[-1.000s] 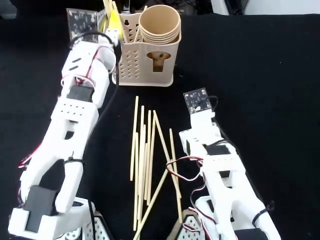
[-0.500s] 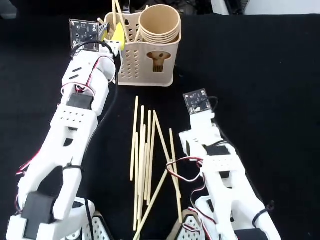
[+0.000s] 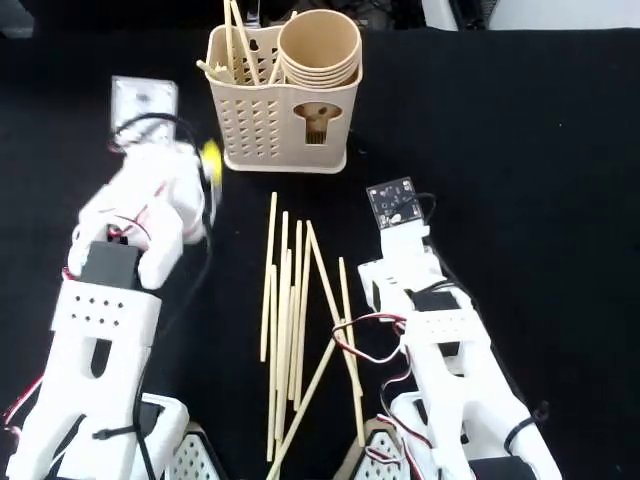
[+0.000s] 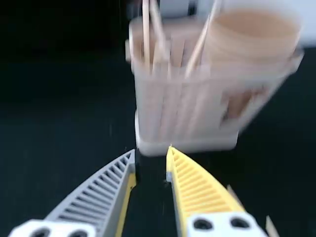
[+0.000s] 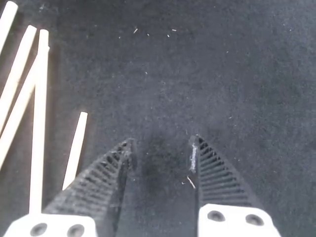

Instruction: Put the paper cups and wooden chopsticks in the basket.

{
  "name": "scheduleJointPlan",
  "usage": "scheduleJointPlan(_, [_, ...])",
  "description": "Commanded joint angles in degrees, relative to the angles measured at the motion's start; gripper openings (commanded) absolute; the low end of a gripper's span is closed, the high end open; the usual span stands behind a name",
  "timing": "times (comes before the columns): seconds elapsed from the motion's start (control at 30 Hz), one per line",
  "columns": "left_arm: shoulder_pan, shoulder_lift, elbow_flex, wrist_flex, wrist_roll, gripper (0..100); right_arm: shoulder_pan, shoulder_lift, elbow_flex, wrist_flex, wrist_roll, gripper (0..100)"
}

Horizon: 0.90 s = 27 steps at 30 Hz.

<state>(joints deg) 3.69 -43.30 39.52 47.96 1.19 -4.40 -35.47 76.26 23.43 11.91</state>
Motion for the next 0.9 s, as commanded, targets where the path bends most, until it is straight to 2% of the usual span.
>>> scheduleJointPlan(0.0, [1.5,0.3,4.6,5.8,0.4,13,-0.5,-1.1,-0.2,-0.9,0.0,19.1])
scheduleJointPlan(0.2, [5.7,3.9,16.5,5.4,0.4,20,-0.5,-1.2,0.0,-0.6,0.0,19.1])
scheduleJointPlan(0.3, [5.3,3.6,19.3,4.7,0.0,20,-0.5,-1.2,-0.1,0.1,0.0,19.2])
scheduleJointPlan(0.47, [0.7,4.0,20.9,4.3,0.0,20,-0.8,-1.4,-5.1,8.9,0.1,19.4])
scheduleJointPlan(0.53, [-2.2,4.0,21.6,2.0,0.4,20,-3.6,-1.0,-10.1,15.8,0.0,19.4])
scheduleJointPlan(0.7, [-9.0,4.0,28.2,-9.4,0.4,20,-16.1,1.8,-18.1,31.2,0.2,21.2])
scheduleJointPlan(0.87, [-9.7,3.6,34.0,-17.4,0.4,20,-23.9,7.3,-19.9,35.1,-0.4,29.2])
